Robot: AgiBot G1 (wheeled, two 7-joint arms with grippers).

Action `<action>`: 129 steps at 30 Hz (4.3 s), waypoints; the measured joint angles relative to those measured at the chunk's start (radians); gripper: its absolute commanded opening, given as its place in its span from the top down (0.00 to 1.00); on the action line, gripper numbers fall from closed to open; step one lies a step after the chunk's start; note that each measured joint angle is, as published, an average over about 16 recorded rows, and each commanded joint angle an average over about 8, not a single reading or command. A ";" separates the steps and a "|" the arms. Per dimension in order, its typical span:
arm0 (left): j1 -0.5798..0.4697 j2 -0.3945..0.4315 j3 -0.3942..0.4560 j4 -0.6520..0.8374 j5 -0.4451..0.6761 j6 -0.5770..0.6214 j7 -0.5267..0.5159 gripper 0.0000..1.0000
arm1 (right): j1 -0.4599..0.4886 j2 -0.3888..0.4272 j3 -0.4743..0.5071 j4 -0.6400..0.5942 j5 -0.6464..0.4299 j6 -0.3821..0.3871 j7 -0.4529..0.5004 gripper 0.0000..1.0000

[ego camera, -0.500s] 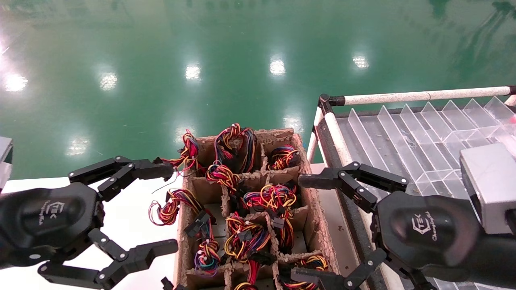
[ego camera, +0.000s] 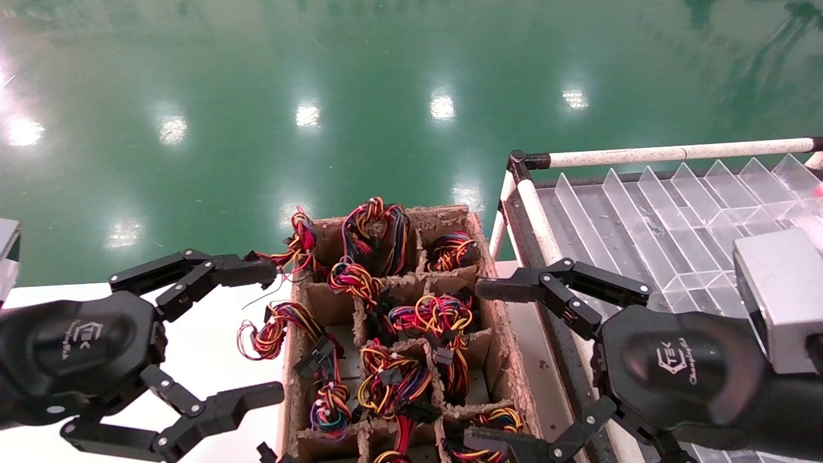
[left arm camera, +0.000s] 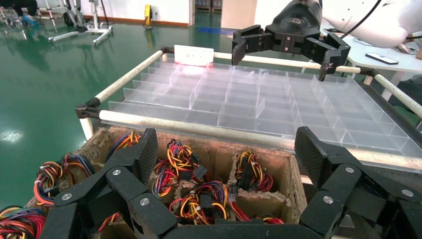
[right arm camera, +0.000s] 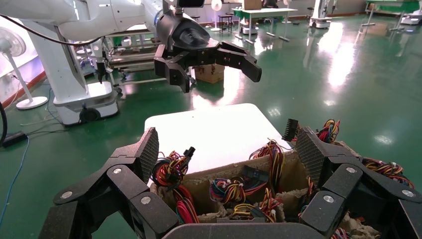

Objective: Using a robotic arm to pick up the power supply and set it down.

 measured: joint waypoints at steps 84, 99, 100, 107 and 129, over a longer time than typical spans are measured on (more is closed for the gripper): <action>0.000 0.000 0.000 0.000 0.000 0.000 0.000 1.00 | 0.377 -0.349 -0.280 -0.782 -0.455 -0.060 -0.283 1.00; 0.000 0.000 0.000 0.000 0.000 0.000 0.000 1.00 | 0.474 -0.298 -0.318 -0.610 -0.488 -0.072 -0.276 1.00; 0.000 0.000 0.000 0.000 0.000 0.000 0.000 1.00 | 0.487 -0.289 -0.319 -0.587 -0.486 -0.073 -0.269 1.00; 0.000 0.000 0.000 0.000 0.000 0.000 0.000 1.00 | 0.596 -0.222 -0.316 -0.425 -0.459 -0.077 -0.220 1.00; 0.000 0.000 0.000 0.000 0.000 0.000 0.000 1.00 | 1.004 -0.215 -0.340 -0.598 -0.620 -0.011 -0.390 1.00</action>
